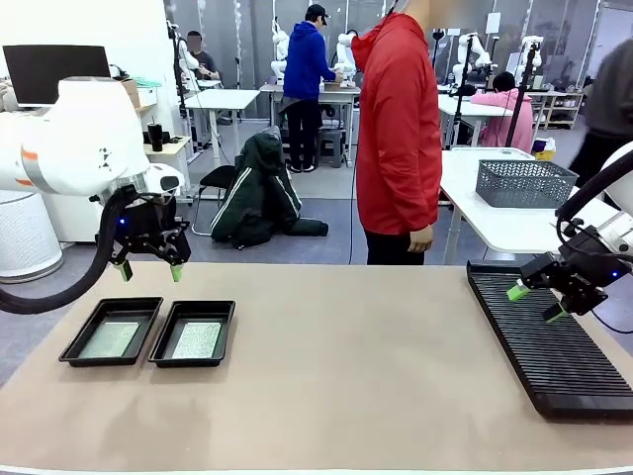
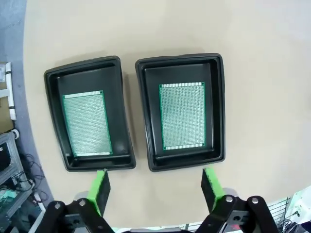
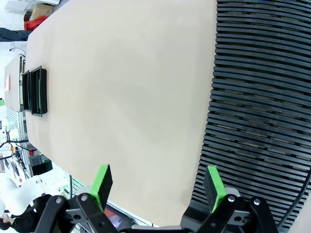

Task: Inspect and transfer BCBs to ESD trays.
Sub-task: Pick up the ESD tray and place it on the left side of the table.

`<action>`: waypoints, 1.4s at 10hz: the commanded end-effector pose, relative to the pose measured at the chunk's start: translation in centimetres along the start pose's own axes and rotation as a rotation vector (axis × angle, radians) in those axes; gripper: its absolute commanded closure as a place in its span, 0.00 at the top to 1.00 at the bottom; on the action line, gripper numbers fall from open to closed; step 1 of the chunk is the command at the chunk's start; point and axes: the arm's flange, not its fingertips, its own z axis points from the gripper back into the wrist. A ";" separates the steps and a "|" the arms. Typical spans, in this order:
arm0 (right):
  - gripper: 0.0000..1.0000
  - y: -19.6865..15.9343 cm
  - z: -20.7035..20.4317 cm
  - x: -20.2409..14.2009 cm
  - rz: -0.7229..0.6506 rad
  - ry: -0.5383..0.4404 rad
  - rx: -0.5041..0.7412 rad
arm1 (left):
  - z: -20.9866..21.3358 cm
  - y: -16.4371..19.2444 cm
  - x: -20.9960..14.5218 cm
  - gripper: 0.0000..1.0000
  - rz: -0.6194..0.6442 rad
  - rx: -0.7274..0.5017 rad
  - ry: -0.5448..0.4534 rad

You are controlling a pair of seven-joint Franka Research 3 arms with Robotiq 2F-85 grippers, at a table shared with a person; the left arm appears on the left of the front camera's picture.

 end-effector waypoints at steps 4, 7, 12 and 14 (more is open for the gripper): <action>1.00 0.1 0.1 -0.1 -0.005 0.000 -0.002 | 1.8 0.0 -0.7 1.00 -0.006 0.005 0.009; 1.00 0.1 0.1 -0.1 -0.005 0.000 -0.002 | 1.1 0.0 -0.1 1.00 -0.004 0.005 -0.004; 1.00 0.1 0.1 -0.1 -0.005 0.000 -0.002 | 1.1 0.0 -0.1 1.00 -0.004 0.005 -0.004; 1.00 0.1 0.1 -0.1 -0.005 0.000 -0.002 | 1.1 0.0 -0.1 1.00 -0.004 0.005 -0.004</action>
